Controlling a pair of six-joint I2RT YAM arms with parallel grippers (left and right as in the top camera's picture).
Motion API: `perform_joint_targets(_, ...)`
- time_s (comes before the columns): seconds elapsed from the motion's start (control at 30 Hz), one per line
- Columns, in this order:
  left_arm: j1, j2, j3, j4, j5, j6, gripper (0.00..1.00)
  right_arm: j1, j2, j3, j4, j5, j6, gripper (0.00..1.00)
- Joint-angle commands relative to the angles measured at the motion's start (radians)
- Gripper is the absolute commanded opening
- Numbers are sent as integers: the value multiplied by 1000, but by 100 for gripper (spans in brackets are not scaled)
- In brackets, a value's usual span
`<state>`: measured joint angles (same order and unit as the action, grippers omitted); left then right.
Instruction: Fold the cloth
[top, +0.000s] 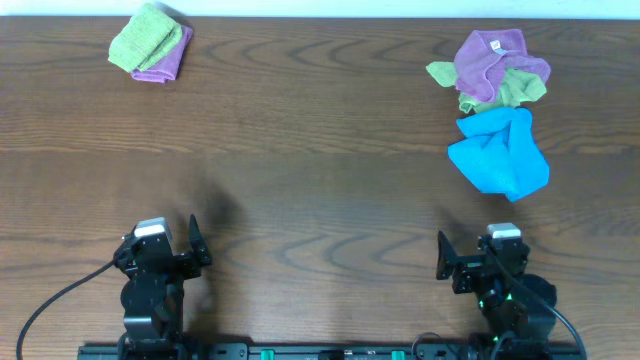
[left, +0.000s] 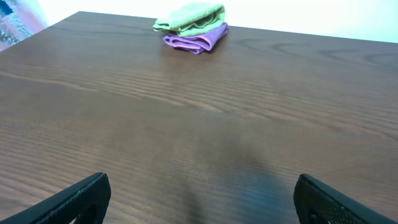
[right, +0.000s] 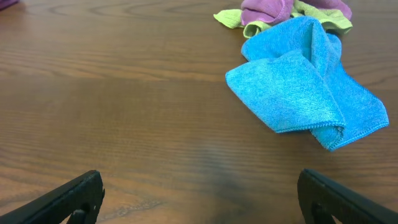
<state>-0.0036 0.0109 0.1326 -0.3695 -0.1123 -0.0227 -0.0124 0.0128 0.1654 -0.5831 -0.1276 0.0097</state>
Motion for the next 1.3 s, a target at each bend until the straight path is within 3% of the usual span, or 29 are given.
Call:
perform_joint_targets(0.0, 4, -6, -21, -7, -10, 0, 95, 7, -7, -13, -3, -4, -15, 99)
perform_joint_targets(0.53, 4, -6, -21, -7, -10, 0, 95, 7, -7, -13, 42, -13, -4, 99)
perform_joint_targets(0.67, 4, -6, -21, -7, -10, 0, 95, 7, -7, -13, 229, -59, 168, 99)
perform_joint_targets(0.77, 4, -6, -21, -8, -10, 0, 95, 7, -7, -13, 429, -128, 421, 99)
perform_joint_targets(0.87, 4, -6, -21, -8, -10, 0, 95, 6, 23, -13, 474, -121, 526, 99)
perform_joint_targets(1.1, 4, -6, -21, -7, -10, 0, 95, 6, 562, 80, 542, -168, 460, 99)
perform_joint_targets(1.27, 4, -6, -21, -7, -10, 0, 95, 6, 1093, 435, 327, -141, 225, 99)
